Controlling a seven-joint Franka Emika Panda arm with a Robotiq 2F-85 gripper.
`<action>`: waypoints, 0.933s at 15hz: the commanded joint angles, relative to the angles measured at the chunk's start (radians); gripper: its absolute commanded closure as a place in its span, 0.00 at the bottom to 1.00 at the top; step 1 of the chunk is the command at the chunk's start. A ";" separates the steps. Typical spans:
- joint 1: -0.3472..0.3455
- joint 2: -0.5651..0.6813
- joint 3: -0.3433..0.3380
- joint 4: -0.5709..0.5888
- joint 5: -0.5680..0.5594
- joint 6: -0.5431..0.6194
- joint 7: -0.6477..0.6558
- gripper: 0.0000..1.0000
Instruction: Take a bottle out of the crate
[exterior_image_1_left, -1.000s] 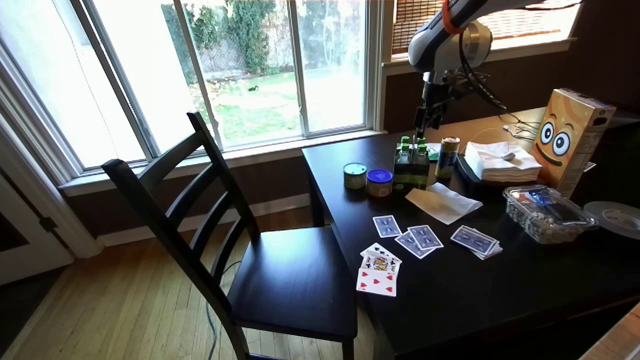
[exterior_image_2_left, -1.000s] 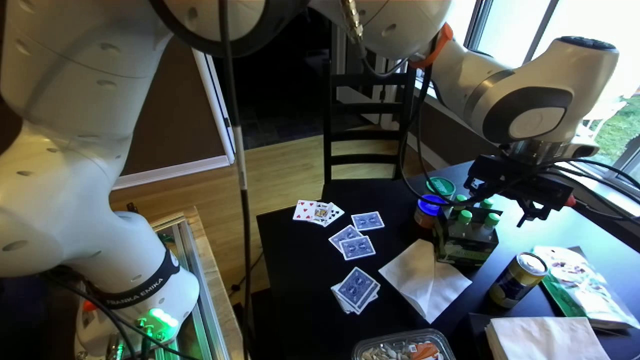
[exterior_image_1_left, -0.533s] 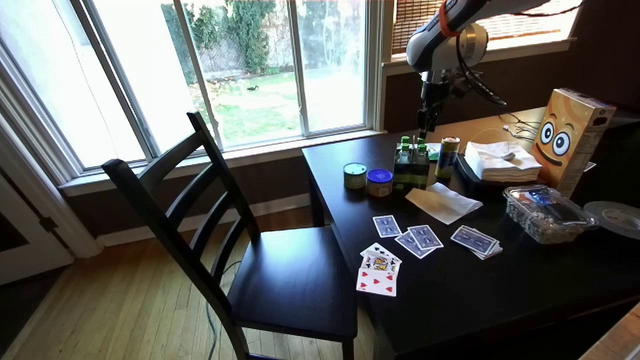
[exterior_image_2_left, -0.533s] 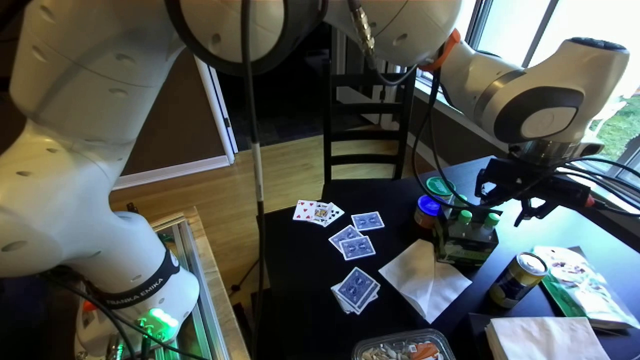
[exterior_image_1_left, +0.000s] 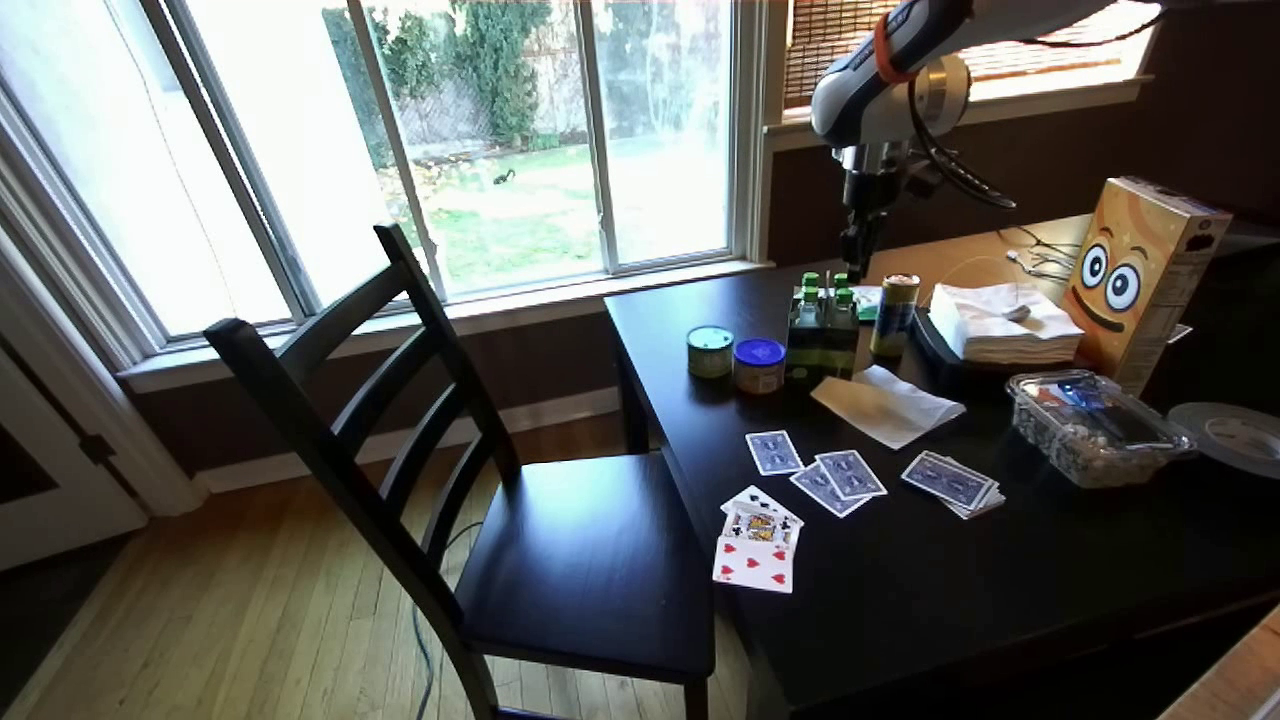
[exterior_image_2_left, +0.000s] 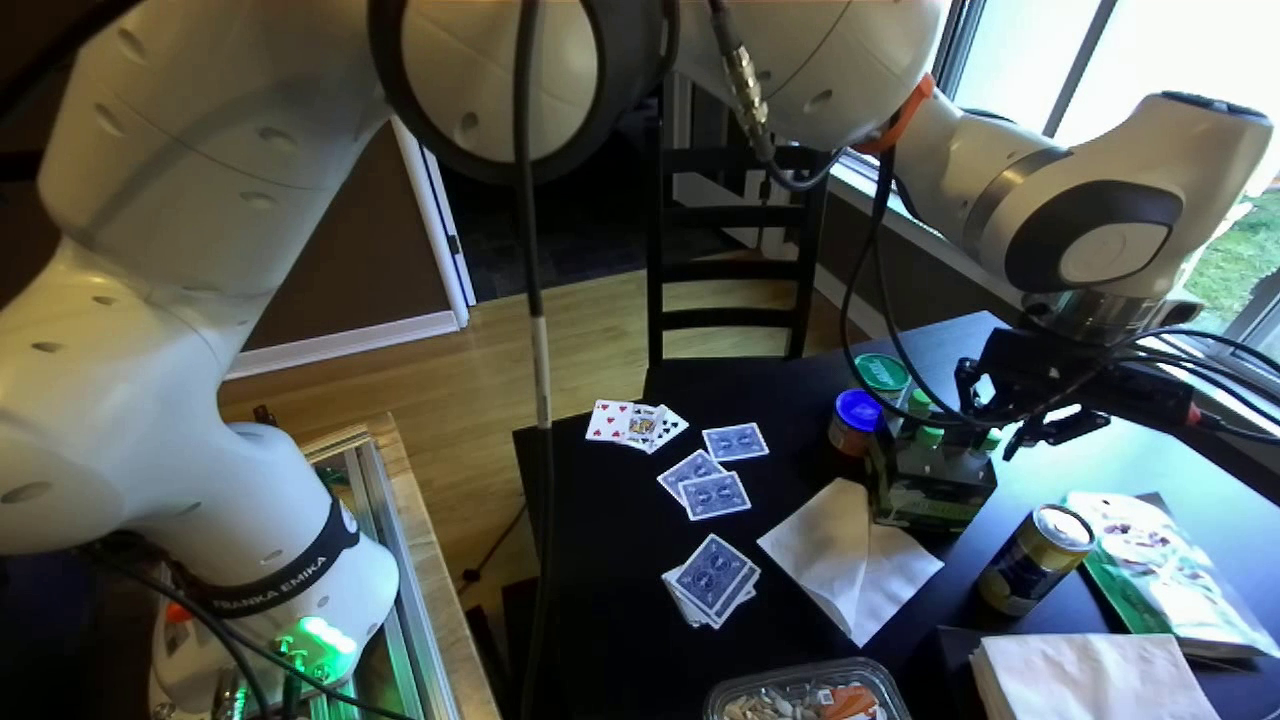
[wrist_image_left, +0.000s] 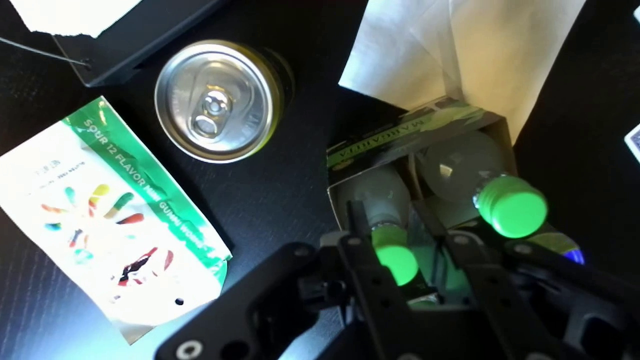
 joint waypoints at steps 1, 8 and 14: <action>-0.016 0.046 0.018 0.074 -0.014 -0.030 -0.043 0.45; -0.019 0.066 0.031 0.092 -0.006 -0.038 -0.101 0.42; -0.029 0.072 0.055 0.092 0.008 -0.028 -0.165 0.67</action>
